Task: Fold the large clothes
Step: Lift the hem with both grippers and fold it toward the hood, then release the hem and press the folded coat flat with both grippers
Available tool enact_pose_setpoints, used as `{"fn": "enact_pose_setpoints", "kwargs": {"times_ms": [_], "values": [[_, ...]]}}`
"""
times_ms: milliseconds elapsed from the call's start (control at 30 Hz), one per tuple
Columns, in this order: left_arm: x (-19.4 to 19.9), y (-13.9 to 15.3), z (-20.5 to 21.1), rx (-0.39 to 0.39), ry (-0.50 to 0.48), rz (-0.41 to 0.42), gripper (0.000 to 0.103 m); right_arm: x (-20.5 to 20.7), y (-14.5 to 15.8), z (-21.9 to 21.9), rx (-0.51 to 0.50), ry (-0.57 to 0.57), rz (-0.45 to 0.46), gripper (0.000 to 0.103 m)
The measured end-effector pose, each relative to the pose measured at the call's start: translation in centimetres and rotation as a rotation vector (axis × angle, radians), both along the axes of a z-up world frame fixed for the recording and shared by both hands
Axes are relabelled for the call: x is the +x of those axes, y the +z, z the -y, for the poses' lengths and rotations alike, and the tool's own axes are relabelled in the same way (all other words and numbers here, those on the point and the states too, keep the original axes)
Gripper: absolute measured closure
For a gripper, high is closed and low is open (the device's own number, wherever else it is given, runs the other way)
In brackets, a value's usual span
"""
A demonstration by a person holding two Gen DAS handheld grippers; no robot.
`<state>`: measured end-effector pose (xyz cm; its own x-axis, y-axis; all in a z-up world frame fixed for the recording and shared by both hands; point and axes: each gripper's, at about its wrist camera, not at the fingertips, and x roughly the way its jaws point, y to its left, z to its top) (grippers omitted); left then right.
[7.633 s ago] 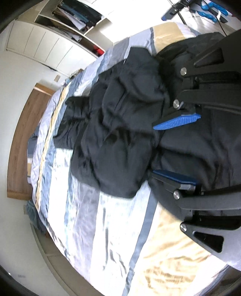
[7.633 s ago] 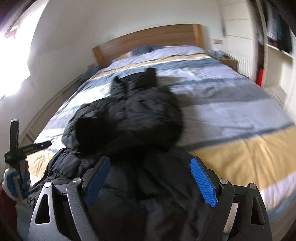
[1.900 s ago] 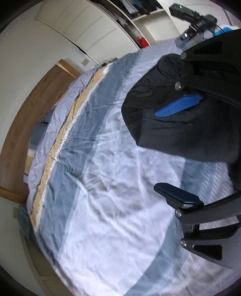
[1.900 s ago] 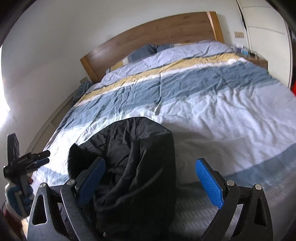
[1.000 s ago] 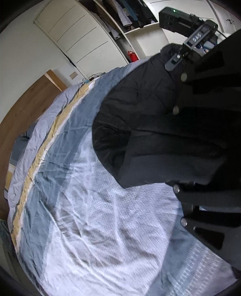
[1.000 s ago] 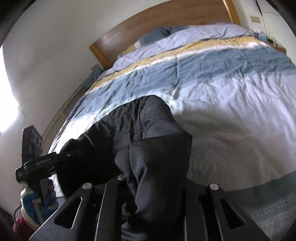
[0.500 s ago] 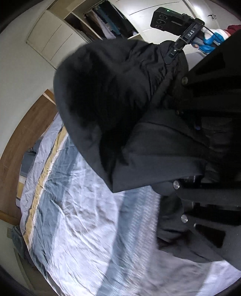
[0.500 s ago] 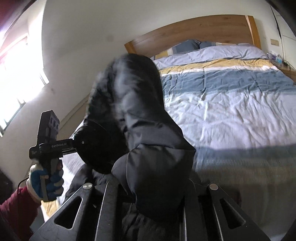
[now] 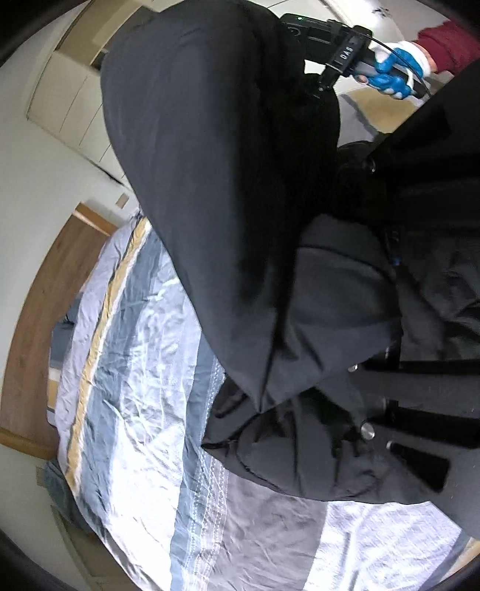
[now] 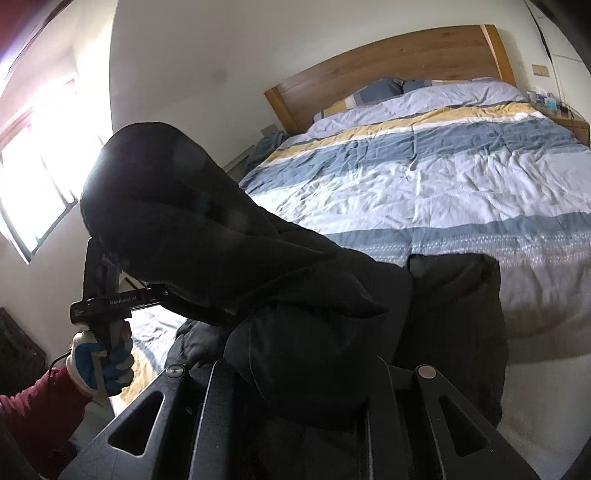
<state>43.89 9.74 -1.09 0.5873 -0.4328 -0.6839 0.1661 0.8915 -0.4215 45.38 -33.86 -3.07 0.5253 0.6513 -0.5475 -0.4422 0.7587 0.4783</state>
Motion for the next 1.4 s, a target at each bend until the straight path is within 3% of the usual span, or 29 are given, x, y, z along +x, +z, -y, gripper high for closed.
{"fn": "enact_pose_setpoints", "kwargs": {"times_ms": [167, 400, 533, 667, 767, 900, 1033, 1133, 1400], "values": [[-2.7, -3.2, 0.3, 0.013, -0.014, -0.013, 0.081, -2.6, -2.5, 0.3, -0.016, 0.006, -0.02, 0.081], [-4.2, -6.8, 0.5, 0.049, 0.021, -0.037, 0.078, -3.6, -6.8, 0.0, -0.128, 0.008, -0.061, 0.076], [-4.4, -6.2, 0.6, 0.037, 0.04, -0.046, 0.069, -3.7, -6.7, -0.3, -0.154, 0.017, -0.043, 0.065], [-6.0, -5.7, 0.7, 0.087, 0.048, -0.067, 0.053, -4.8, -6.3, -0.6, -0.197, 0.039, -0.023, 0.052], [-7.1, -5.5, 0.5, 0.093, 0.058, -0.088, 0.052, -5.8, -6.2, -0.5, -0.217, 0.036, -0.02, 0.049], [-8.8, -5.4, 0.5, 0.102, 0.085, -0.109, 0.052, -6.6, -5.9, -0.5, -0.249, 0.024, -0.029, 0.034], [-10.0, -5.2, 0.7, 0.116, 0.088, -0.122, 0.052, -7.6, -6.0, 0.3, -0.261, 0.004, -0.051, 0.031], [-11.3, -4.7, 1.0, 0.112, 0.081, -0.123, 0.052, -8.9, -6.1, 1.6, -0.21, -0.026, -0.087, 0.031], [-14.1, -2.7, -0.5, 0.117, 0.102, -0.108, 0.052, -11.2, -4.0, 3.2, -0.217, -0.081, -0.072, 0.03]]}}
